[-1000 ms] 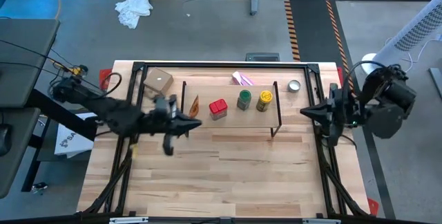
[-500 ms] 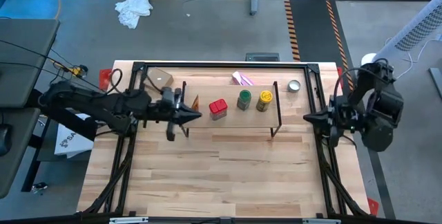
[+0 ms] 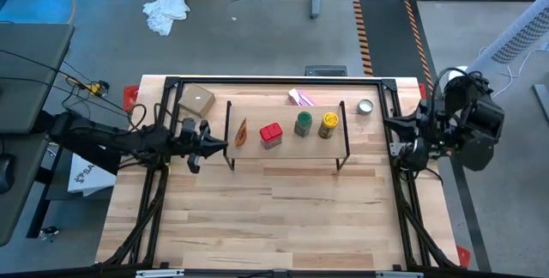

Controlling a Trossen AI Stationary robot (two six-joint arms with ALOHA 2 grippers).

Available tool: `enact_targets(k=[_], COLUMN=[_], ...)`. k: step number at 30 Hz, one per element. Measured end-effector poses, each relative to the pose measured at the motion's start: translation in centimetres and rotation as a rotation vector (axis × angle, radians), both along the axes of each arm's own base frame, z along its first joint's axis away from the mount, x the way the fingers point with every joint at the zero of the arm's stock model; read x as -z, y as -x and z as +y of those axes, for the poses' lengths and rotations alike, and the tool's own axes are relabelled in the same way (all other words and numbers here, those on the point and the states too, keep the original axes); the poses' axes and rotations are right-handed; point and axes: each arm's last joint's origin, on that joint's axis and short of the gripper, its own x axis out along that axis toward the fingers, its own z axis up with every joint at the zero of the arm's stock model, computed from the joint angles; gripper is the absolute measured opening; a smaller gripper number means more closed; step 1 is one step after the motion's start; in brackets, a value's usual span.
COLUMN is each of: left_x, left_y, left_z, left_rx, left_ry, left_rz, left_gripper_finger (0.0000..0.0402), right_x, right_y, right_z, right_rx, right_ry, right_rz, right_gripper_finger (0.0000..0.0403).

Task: Shelf spices
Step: Return to Home Position

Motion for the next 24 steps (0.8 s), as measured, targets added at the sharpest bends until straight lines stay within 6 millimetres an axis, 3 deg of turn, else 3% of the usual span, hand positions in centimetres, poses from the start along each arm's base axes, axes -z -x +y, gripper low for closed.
enact_targets(k=[9,24], left_x=[5.1,6.2], left_y=[2.0,2.2], left_z=[0.2,0.3], left_rx=[0.025,-0.006], left_ry=[-0.023,-0.120], left_rz=[0.062,0.184], left_gripper_finger=[0.0000,0.0000], right_x=[1.0,1.5], right_y=[0.1,0.5], right_z=[-0.3,-0.8], right_rx=[0.012,-0.009], right_ry=[0.029,0.028], right_rz=[0.038,0.090], right_gripper_finger=[0.0000,0.0000])
